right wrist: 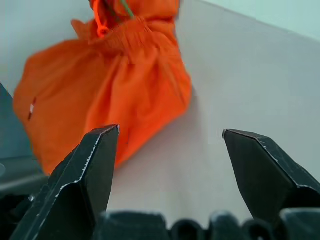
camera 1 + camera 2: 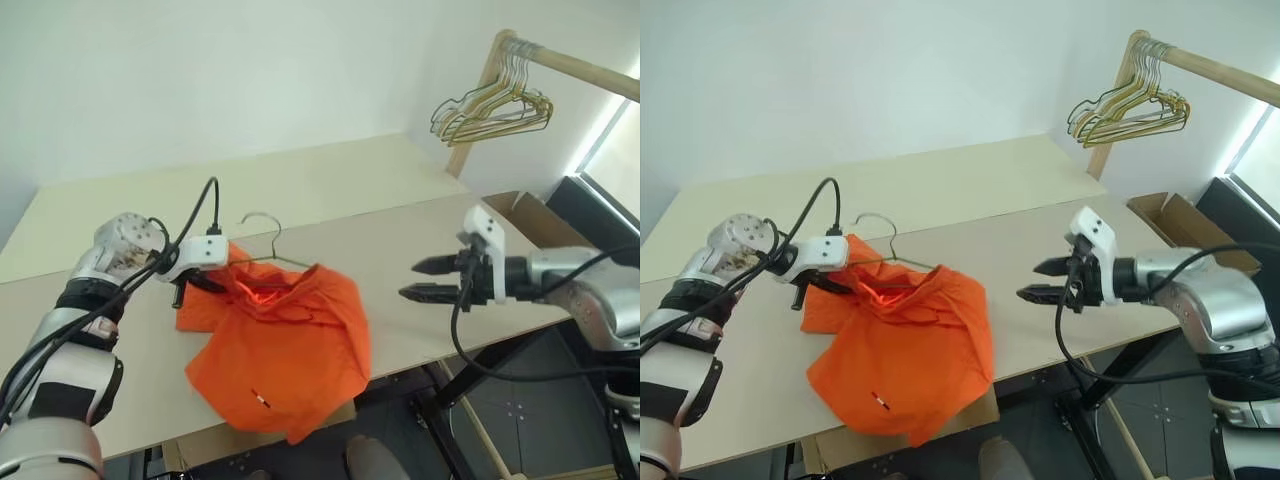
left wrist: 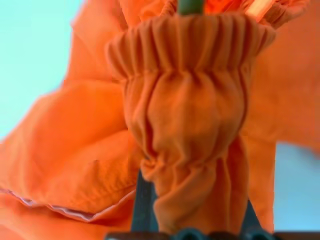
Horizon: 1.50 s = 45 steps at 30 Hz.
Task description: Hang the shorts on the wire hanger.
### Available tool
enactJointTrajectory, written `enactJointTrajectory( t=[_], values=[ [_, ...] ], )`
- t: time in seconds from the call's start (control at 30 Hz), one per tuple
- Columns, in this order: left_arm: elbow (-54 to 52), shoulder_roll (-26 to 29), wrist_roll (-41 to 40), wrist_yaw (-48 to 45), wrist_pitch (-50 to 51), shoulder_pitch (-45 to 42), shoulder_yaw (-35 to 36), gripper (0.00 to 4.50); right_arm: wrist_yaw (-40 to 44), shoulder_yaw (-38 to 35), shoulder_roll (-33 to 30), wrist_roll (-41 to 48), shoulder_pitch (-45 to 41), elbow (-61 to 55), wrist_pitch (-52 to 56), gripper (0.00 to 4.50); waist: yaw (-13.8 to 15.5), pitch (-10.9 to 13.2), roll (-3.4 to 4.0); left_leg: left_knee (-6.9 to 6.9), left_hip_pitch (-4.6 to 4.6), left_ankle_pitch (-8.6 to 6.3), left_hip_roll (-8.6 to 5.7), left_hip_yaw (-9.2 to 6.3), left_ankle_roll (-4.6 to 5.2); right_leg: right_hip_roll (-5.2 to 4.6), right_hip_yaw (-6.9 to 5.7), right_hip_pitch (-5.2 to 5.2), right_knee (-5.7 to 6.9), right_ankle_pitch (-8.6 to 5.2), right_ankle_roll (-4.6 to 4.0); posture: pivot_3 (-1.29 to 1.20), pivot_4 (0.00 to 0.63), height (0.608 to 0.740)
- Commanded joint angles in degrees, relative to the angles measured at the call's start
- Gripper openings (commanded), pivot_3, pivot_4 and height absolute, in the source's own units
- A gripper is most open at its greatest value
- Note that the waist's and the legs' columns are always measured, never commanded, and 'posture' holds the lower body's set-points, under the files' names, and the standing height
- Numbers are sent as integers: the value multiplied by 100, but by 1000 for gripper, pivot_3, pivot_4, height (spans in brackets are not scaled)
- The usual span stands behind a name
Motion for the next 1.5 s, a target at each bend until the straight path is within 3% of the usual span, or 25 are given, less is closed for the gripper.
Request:
enactJointTrajectory(
  t=[0.03,0.3,0.63,0.77,1.07,1.23,1.5],
  values=[
    [-284,-65,-197,-183,128,-356,252,0,-568,626,155,-262,-911,-409,817,3894,-16,0,0,0,1,0,5,0,0,3,0,0,-1,0,0,-307,0,740],
    [-507,-225,-229,-310,177,-394,278,0,-537,2193,226,-1398,-1742,132,405,3894,-1,-1,0,2,-23,1,-8,0,1,-12,4,-25,9,0,0,-309,0,740],
    [-560,-261,-242,-273,159,-395,346,0,313,3024,848,-2191,-2296,1422,-404,3894,-44,-1,0,9,-21,3,-14,-1,3,-11,4,-30,34,0,0,-297,0,740],
    [-684,-238,-293,-285,192,-334,393,0,704,3178,958,-2432,-2378,1740,-694,3067,-45,-1,0,10,-23,3,-17,-1,3,-12,4,-31,52,0,0,-288,0,740],
    [-812,-213,-406,-339,117,-232,490,0,1411,3136,979,-2654,-2371,1796,-911,16,-31,-1,0,14,-24,3,-19,-2,3,-13,3,-36,65,0,0,-287,0,740],
    [-706,-238,-600,-461,-43,-260,620,0,1841,2865,902,-2379,-2299,1706,-670,16,-30,-1,0,14,-24,3,-19,-3,3,-13,3,-38,68,0,1,-286,0,740],
    [-448,-259,-1432,-817,385,-465,1307,2283,1822,1849,334,-1557,-1465,904,475,0,6,-1,0,15,-32,3,-20,-11,3,-18,-5,-39,66,0,1,-289,0,740]
  ],
)
